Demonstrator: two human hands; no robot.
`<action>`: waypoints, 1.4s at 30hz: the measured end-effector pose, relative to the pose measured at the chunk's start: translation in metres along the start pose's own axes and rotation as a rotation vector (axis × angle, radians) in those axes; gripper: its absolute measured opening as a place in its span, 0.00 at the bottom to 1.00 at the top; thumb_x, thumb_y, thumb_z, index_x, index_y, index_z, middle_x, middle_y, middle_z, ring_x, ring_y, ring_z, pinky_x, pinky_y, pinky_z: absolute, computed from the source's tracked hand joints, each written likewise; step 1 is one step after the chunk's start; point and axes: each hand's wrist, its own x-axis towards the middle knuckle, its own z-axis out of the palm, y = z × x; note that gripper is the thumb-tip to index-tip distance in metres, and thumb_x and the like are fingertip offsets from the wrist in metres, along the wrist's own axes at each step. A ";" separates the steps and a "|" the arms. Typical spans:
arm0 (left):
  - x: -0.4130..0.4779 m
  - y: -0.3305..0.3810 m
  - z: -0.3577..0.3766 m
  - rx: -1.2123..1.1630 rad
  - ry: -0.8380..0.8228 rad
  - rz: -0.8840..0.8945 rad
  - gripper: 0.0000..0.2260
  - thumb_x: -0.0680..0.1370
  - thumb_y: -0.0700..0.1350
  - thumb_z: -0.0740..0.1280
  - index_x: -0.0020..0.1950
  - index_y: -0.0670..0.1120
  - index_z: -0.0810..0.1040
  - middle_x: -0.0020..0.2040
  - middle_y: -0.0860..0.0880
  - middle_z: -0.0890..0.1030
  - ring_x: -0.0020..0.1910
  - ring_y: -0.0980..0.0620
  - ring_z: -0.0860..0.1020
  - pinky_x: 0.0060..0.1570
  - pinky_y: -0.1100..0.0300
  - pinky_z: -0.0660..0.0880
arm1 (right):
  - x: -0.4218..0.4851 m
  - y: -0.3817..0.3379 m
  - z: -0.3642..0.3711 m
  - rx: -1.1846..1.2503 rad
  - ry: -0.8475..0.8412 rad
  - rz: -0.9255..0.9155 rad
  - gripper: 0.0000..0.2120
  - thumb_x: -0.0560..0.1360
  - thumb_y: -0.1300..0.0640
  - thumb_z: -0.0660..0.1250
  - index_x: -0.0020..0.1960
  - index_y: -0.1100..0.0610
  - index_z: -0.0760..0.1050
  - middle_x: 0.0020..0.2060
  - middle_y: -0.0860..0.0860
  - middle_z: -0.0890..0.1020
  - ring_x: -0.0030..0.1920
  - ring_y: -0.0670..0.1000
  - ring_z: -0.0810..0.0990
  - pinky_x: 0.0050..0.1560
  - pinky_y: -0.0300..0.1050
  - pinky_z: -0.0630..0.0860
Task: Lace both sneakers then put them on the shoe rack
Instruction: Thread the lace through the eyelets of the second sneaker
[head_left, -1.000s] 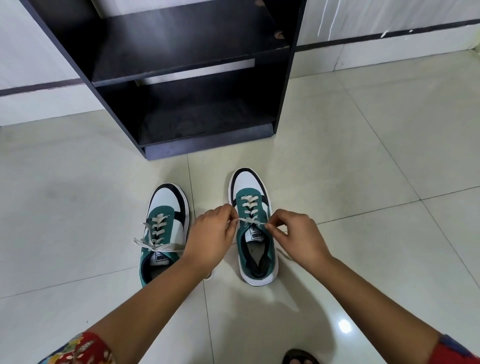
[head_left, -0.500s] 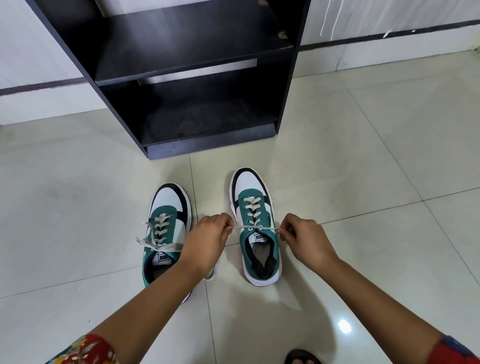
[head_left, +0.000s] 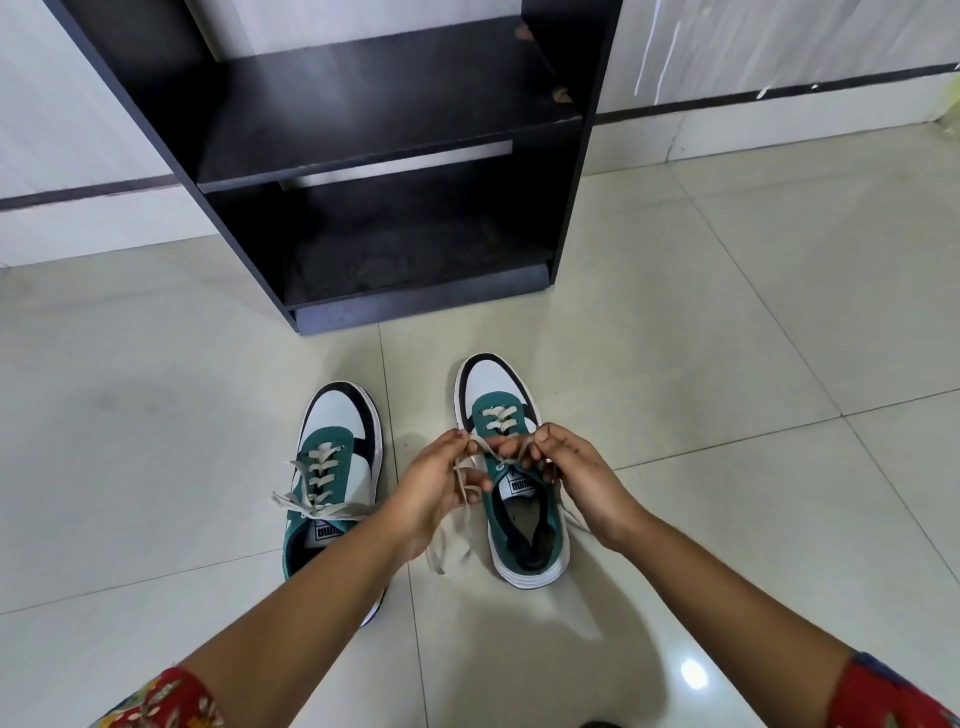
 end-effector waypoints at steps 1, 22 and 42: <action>0.002 -0.001 0.001 -0.082 -0.014 -0.027 0.14 0.81 0.43 0.52 0.38 0.46 0.70 0.45 0.49 0.83 0.26 0.52 0.72 0.28 0.62 0.65 | 0.002 0.001 0.003 0.056 0.020 0.021 0.14 0.80 0.62 0.53 0.37 0.60 0.69 0.35 0.49 0.80 0.34 0.41 0.76 0.37 0.33 0.70; 0.005 -0.001 0.009 0.431 -0.201 0.318 0.11 0.81 0.34 0.52 0.52 0.43 0.72 0.32 0.52 0.73 0.26 0.62 0.68 0.30 0.72 0.64 | 0.009 0.009 0.013 0.081 0.056 0.062 0.08 0.79 0.64 0.55 0.48 0.51 0.64 0.31 0.49 0.71 0.33 0.46 0.68 0.36 0.39 0.64; 0.013 0.007 0.008 0.254 -0.103 0.109 0.07 0.79 0.40 0.59 0.42 0.48 0.70 0.26 0.53 0.73 0.19 0.60 0.60 0.19 0.70 0.55 | 0.009 0.007 0.008 -0.001 -0.062 -0.054 0.02 0.80 0.59 0.56 0.50 0.57 0.66 0.32 0.53 0.74 0.30 0.43 0.71 0.30 0.33 0.65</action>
